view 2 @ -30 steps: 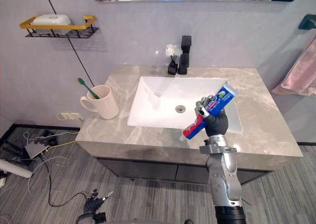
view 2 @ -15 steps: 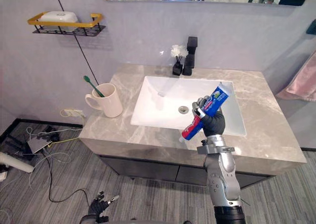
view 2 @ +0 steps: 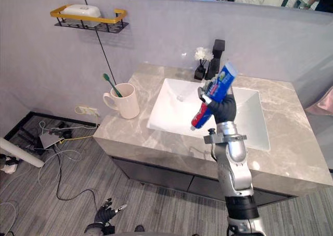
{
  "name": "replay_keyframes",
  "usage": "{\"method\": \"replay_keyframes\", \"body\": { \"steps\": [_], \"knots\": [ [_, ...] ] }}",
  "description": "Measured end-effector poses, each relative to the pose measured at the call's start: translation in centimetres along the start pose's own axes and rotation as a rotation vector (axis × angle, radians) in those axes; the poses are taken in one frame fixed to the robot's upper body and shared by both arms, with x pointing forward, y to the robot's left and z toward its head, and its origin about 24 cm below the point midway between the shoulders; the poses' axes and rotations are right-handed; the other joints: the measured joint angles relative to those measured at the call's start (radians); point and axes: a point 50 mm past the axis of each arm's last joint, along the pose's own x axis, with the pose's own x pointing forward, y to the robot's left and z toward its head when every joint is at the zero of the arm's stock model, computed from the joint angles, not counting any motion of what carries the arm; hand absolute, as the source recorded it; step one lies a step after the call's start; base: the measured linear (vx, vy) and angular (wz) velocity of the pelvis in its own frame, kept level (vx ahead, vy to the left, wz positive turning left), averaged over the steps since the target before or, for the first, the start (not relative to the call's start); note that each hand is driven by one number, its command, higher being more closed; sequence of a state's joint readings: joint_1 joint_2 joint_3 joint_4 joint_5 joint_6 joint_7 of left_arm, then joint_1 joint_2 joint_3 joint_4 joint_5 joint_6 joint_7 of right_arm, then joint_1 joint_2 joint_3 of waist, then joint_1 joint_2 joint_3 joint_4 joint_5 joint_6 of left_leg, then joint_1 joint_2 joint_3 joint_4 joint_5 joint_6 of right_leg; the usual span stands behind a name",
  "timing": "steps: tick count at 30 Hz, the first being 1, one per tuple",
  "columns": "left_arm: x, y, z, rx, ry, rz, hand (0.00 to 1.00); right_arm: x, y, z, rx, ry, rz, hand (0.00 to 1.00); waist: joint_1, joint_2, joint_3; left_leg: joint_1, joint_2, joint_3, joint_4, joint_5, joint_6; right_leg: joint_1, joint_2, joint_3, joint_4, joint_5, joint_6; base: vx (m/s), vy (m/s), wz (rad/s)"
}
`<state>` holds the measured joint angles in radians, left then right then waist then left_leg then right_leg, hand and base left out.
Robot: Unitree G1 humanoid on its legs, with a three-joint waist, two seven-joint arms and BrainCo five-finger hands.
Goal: Organize washtable
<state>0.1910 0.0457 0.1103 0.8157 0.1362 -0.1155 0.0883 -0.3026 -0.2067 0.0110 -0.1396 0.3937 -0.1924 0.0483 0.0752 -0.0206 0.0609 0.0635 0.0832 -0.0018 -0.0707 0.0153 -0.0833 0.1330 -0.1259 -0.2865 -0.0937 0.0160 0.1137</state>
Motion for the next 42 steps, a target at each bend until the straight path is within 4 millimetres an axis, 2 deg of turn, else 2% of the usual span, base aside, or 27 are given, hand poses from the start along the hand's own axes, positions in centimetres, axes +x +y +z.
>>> {"method": "replay_keyframes", "body": {
  "steps": [3,4,7,10,18,22,28,30,32,42],
  "knots": [
    [0.1,-0.1,0.3,0.022,-0.011,-0.011,0.0,1.4,0.2,0.2,-0.015,-0.022,-0.007,1.0,0.01,-0.001,0.0,-0.003,0.0,-0.008,-0.001,0.007,-0.001,0.001,0.001,-0.009,0.0,-0.001,0.001,-0.03,-0.01,0.09],
    [0.2,-0.3,0.5,0.037,-0.018,-0.019,0.0,2.0,0.1,0.3,-0.024,-0.029,-0.008,1.0,0.023,-0.001,0.0,-0.004,0.001,-0.01,-0.001,0.008,-0.002,0.001,0.002,-0.011,0.0,-0.001,0.001,-0.04,-0.012,0.08],
    [0.2,-0.4,0.6,0.039,-0.021,-0.021,0.0,4.0,1.0,0.5,-0.027,-0.051,0.024,1.0,0.028,-0.002,0.0,-0.008,0.002,-0.019,-0.005,0.014,-0.002,0.001,0.003,-0.016,0.0,-0.001,0.001,-0.04,-0.011,0.09],
    [0.2,-0.5,0.7,0.042,-0.026,-0.023,0.0,5.6,1.7,1.3,-0.033,-0.091,0.051,1.0,0.047,-0.004,0.002,-0.005,0.002,-0.022,-0.019,0.022,-0.002,0.0,0.004,-0.017,0.0,-0.001,0.001,-0.03,-0.007,0.04],
    [0.4,-0.1,1.1,0.046,-0.042,-0.015,0.0,9.5,3.4,3.5,0.012,-0.178,0.085,1.0,0.054,-0.026,0.016,-0.025,0.001,-0.025,-0.02,0.026,-0.002,-0.011,0.002,-0.038,0.0,-0.001,0.001,-0.02,-0.005,0.05],
    [0.6,-0.3,1.6,0.037,-0.051,-0.018,0.0,10.7,3.5,3.9,0.041,-0.181,0.07,1.0,0.076,-0.027,0.026,-0.033,0.002,-0.028,-0.02,0.028,-0.003,-0.016,0.004,-0.042,-0.003,-0.001,0.001,-0.01,-0.008,0.03],
    [0.8,-0.2,2.0,0.026,-0.059,-0.017,0.0,12.7,4.8,4.9,0.053,-0.19,0.108,1.0,0.081,-0.031,0.044,-0.051,0.001,-0.054,-0.019,0.031,-0.005,-0.018,0.004,-0.068,-0.004,-0.004,0.003,-0.01,-0.013,0.12],
    [0.9,-0.3,2.4,0.021,-0.071,-0.018,0.0,13.5,5.1,5.5,0.053,-0.205,0.108,1.0,0.098,-0.031,0.061,-0.053,0.001,-0.057,-0.019,0.032,-0.006,-0.018,0.005,-0.07,-0.004,-0.008,0.002,-0.01,-0.016,0.09],
    [1.0,-0.3,2.6,0.017,-0.076,-0.019,0.0,13.9,5.2,5.9,0.058,-0.213,0.101,1.0,0.102,-0.031,0.067,-0.062,0.001,-0.068,-0.019,0.033,-0.008,-0.02,0.006,-0.077,-0.004,-0.01,0.003,-0.01,-0.016,0.15],
    [1.2,-0.4,3.3,0.012,-0.095,-0.013,0.0,15.1,5.1,5.5,0.066,-0.169,0.069,1.0,0.11,-0.031,0.099,-0.088,0.0,-0.09,-0.018,0.036,-0.008,-0.033,0.004,-0.101,-0.004,-0.018,0.004,0.0,-0.011,0.07]
  ]
}}
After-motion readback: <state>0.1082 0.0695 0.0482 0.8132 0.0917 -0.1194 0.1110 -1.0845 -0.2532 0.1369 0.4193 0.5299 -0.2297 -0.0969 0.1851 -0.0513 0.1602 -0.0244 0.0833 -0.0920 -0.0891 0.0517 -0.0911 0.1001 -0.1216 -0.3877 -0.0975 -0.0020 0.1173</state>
